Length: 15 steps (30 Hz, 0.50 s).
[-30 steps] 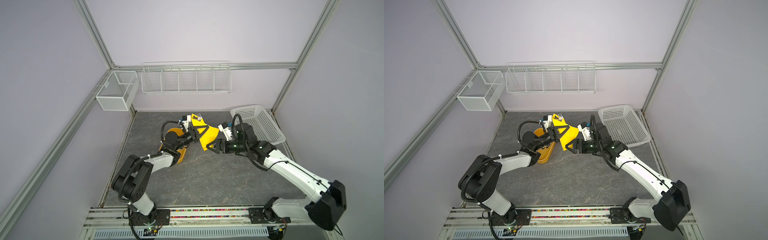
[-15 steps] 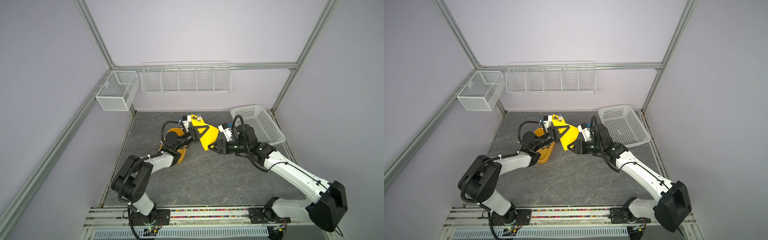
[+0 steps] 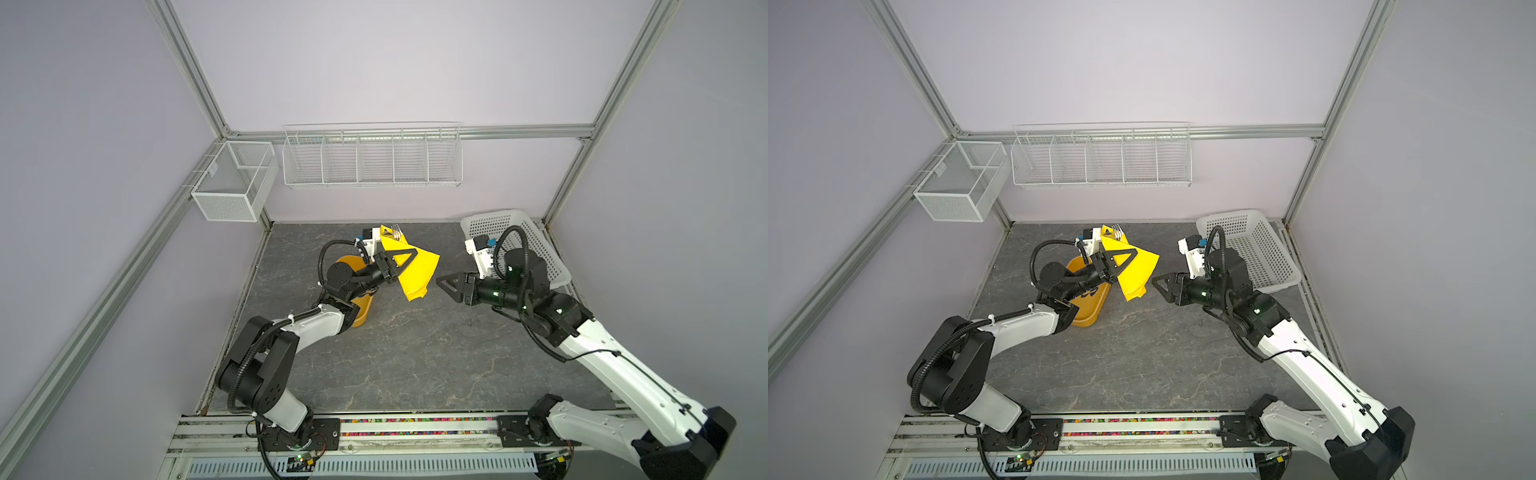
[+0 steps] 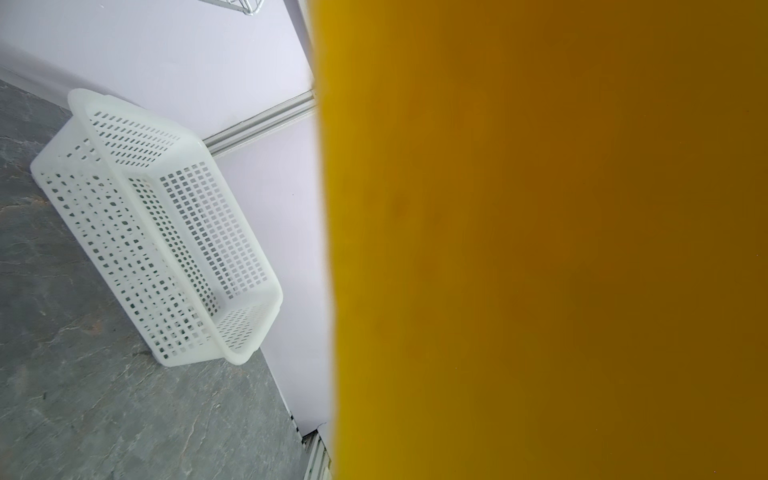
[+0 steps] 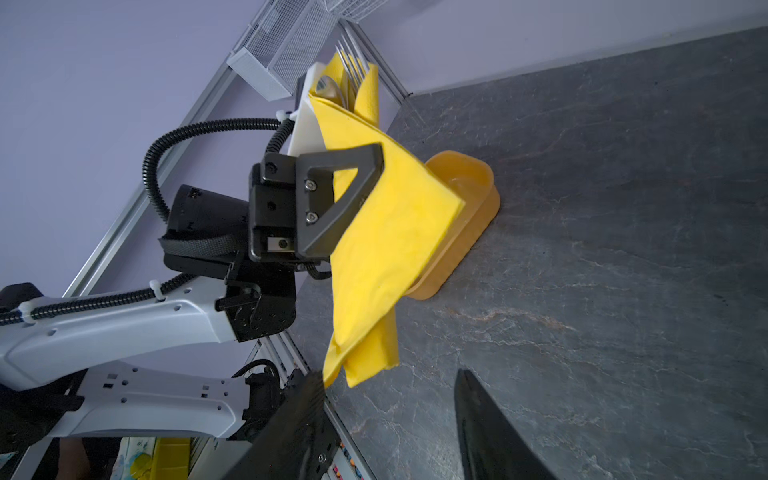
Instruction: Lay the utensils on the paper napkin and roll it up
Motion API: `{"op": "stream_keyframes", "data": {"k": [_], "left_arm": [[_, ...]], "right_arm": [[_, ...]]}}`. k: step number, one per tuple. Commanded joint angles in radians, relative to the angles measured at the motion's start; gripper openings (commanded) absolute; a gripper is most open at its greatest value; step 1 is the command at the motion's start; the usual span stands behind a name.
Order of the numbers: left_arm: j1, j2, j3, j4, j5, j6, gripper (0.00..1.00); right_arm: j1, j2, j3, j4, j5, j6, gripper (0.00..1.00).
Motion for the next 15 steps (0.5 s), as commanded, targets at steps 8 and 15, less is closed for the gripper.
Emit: {"op": "stream_keyframes", "data": {"k": [8, 15], "left_arm": [[0.002, -0.085, 0.018, -0.121, 0.005, 0.118, 0.00], [0.000, -0.083, 0.019, -0.103, 0.004, 0.103, 0.00]], "right_arm": [[0.122, 0.155, 0.218, -0.072, 0.123, -0.152, 0.50], [0.161, 0.260, 0.287, -0.128, 0.189, -0.174, 0.52]]}}
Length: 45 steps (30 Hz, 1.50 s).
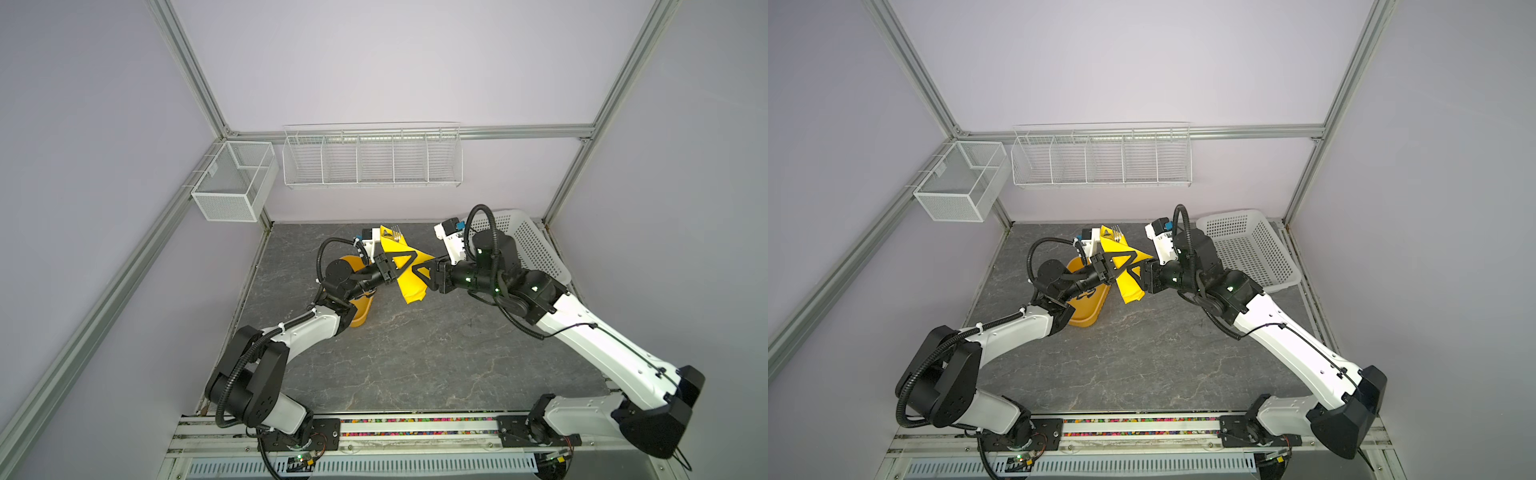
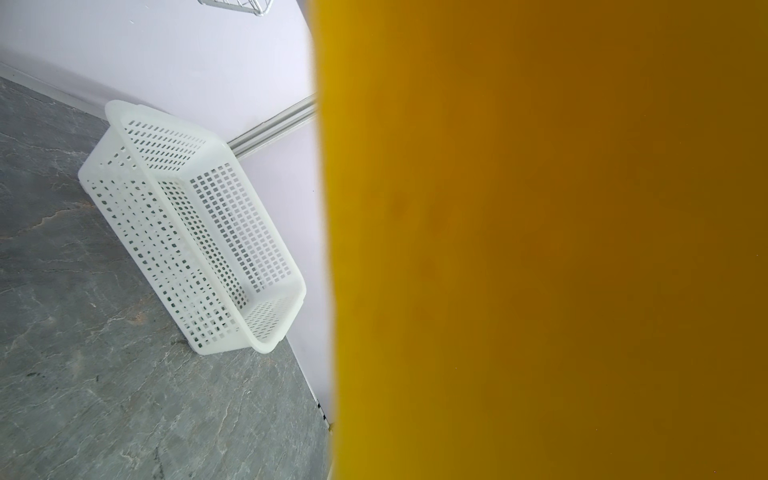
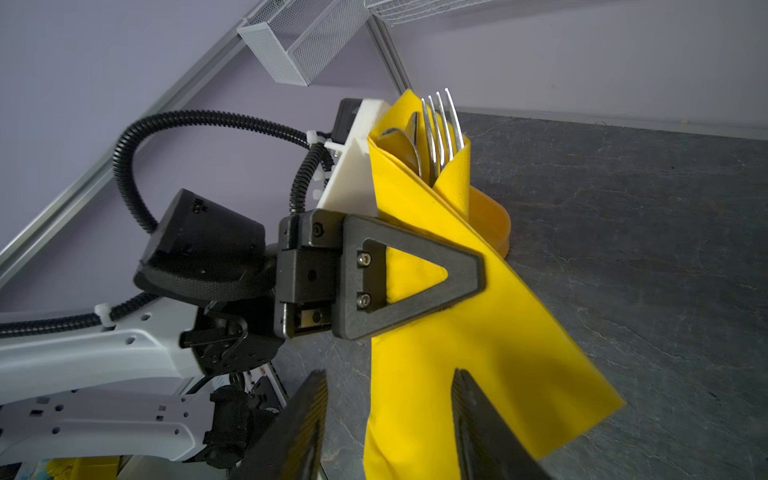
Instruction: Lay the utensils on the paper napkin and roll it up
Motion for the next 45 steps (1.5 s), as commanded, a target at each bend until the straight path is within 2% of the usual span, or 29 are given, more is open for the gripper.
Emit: {"op": "stream_keyframes", "data": {"k": [1, 18, 32, 37, 40, 45], "left_arm": [[0.001, -0.021, 0.019, 0.038, 0.002, 0.000, 0.00], [0.000, -0.023, 0.023, 0.080, 0.010, -0.045, 0.00], [0.000, -0.032, 0.019, 0.077, 0.010, -0.048, 0.00], [0.000, -0.035, 0.015, 0.072, 0.014, -0.047, 0.00], [0.000, -0.034, 0.015, 0.069, 0.021, -0.050, 0.00], [0.000, -0.038, 0.018, 0.066, 0.030, -0.054, 0.00]], "right_arm": [[0.017, 0.031, 0.025, -0.055, 0.040, -0.042, 0.53], [0.019, 0.080, -0.014, -0.060, -0.021, -0.075, 0.56], [0.019, 0.044, -0.023, -0.117, 0.011, -0.134, 0.61], [0.018, -0.015, -0.043, -0.034, 0.035, -0.159, 0.64], [0.018, -0.019, -0.021, -0.014, 0.001, -0.188, 0.62], [0.017, -0.005, -0.011, 0.005, 0.027, -0.221, 0.63]]}}
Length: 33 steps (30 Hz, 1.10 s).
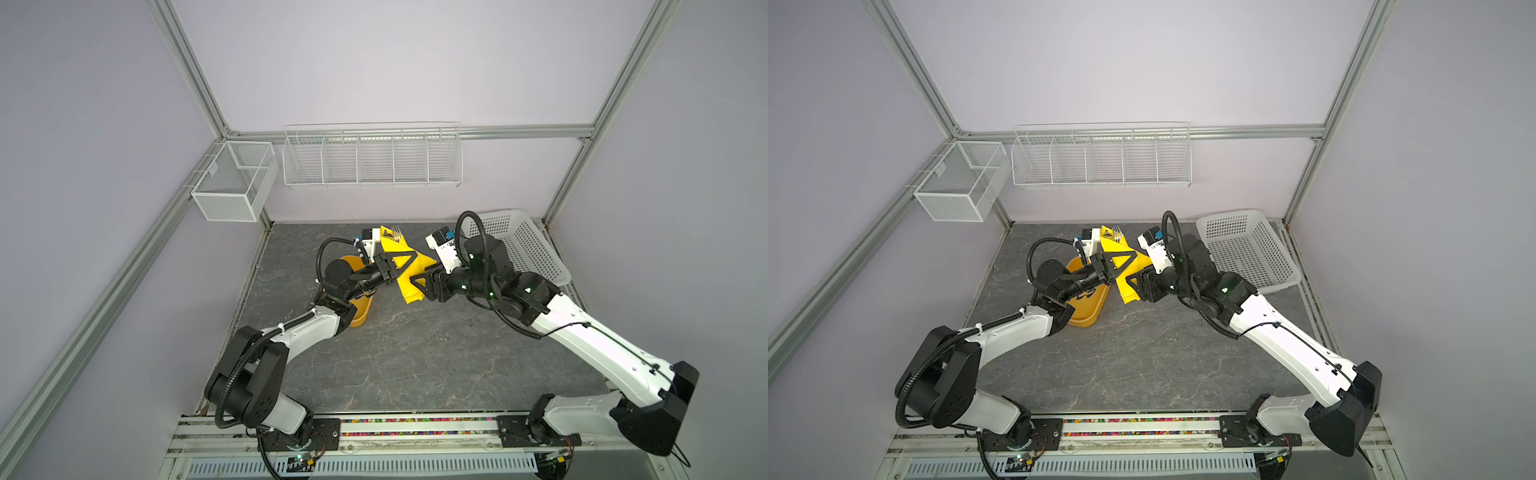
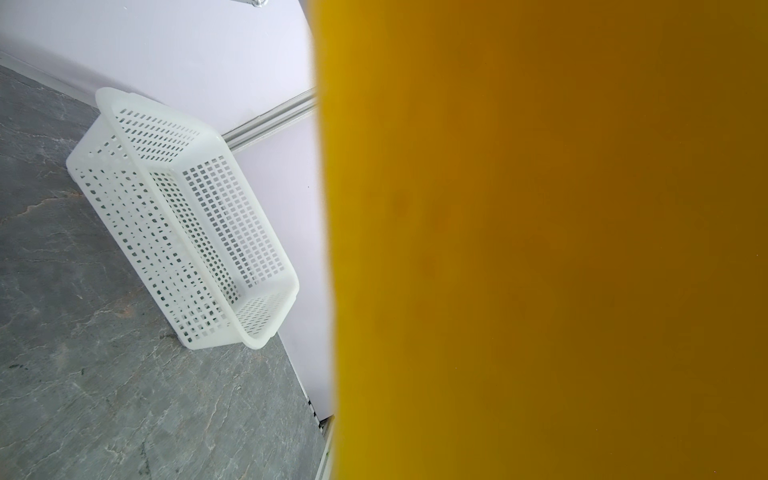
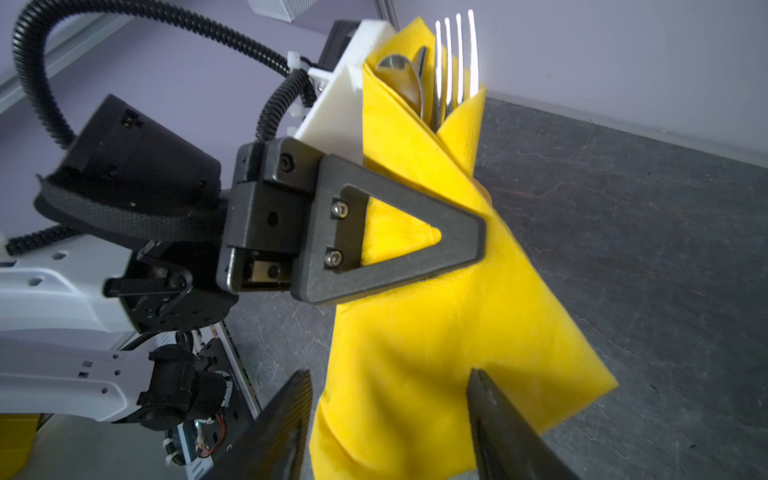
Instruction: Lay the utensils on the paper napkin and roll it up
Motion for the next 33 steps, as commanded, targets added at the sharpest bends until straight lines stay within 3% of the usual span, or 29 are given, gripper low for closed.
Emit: {"op": "stream_keyframes", "data": {"k": [1, 21, 27, 33], "left_arm": [[0.001, -0.034, 0.022, 0.062, 0.027, -0.018, 0.00], [-0.001, -0.015, 0.041, 0.138, 0.066, -0.088, 0.01], [-0.002, -0.018, 0.035, 0.130, 0.069, -0.082, 0.03], [-0.001, -0.018, 0.036, 0.109, 0.065, -0.068, 0.06]], "right_arm": [[0.005, 0.009, 0.022, 0.028, 0.009, -0.062, 0.63], [-0.010, 0.048, -0.049, 0.061, -0.179, -0.060, 0.64], [-0.034, 0.037, -0.068, 0.102, -0.308, -0.031, 0.60], [-0.051, 0.021, -0.083, 0.117, -0.365, -0.011, 0.48]]}}
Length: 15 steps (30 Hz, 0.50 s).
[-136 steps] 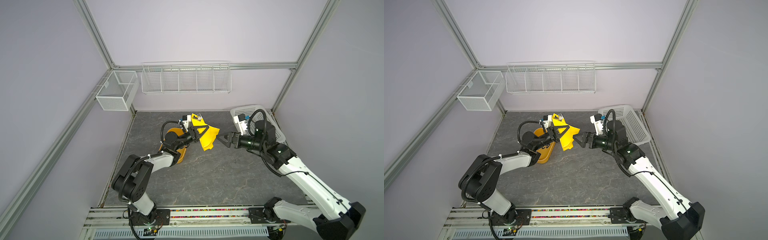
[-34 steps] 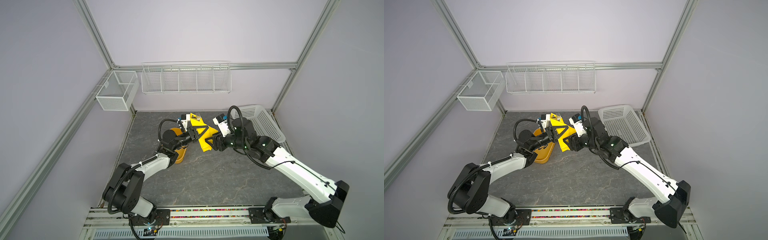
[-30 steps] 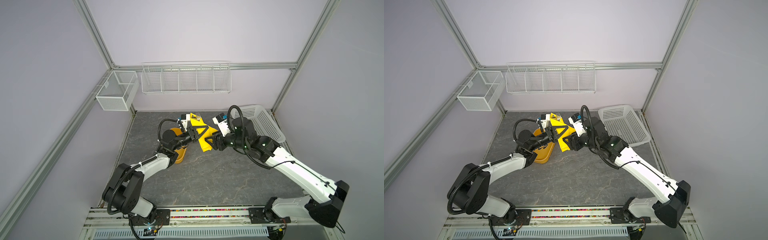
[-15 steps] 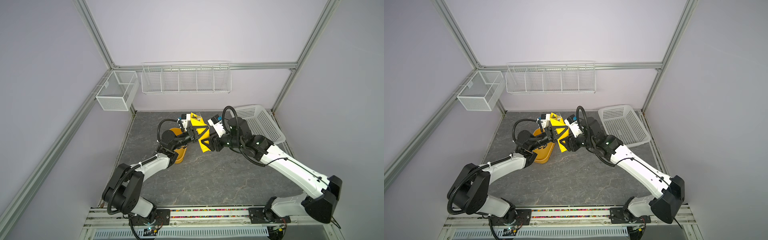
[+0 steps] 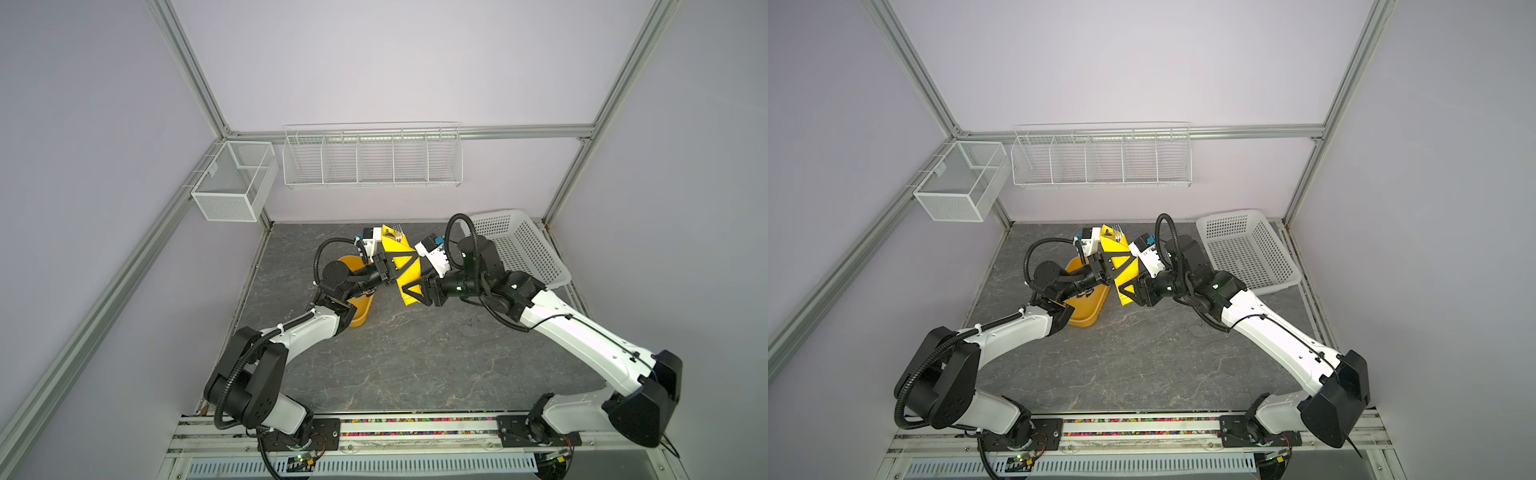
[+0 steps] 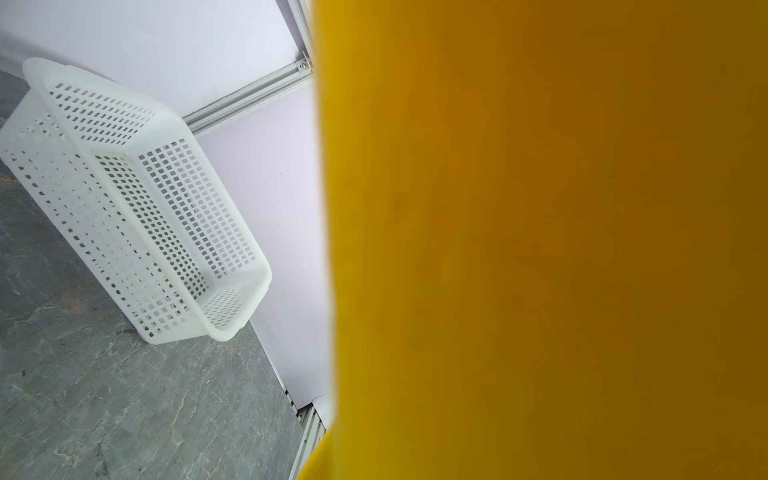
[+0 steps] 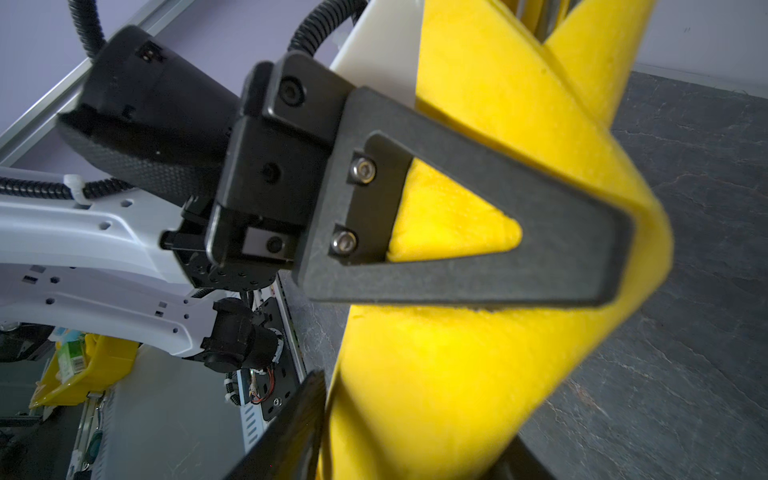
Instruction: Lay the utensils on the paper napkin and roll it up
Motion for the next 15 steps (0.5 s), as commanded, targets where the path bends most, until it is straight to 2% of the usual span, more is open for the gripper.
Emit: {"op": "stream_keyframes", "data": {"k": [1, 9, 15], "left_arm": [[-0.001, -0.017, 0.038, 0.040, 0.006, 0.000, 0.06], [-0.001, -0.021, 0.040, 0.019, -0.003, 0.016, 0.10], [-0.001, -0.042, 0.034, -0.045, -0.021, 0.061, 0.18]], "right_arm": [[-0.009, -0.031, -0.021, 0.031, -0.088, 0.009, 0.45], [-0.030, -0.028, -0.030, 0.047, -0.151, 0.042, 0.34], [-0.050, -0.033, -0.048, 0.081, -0.181, 0.086, 0.27]]}}
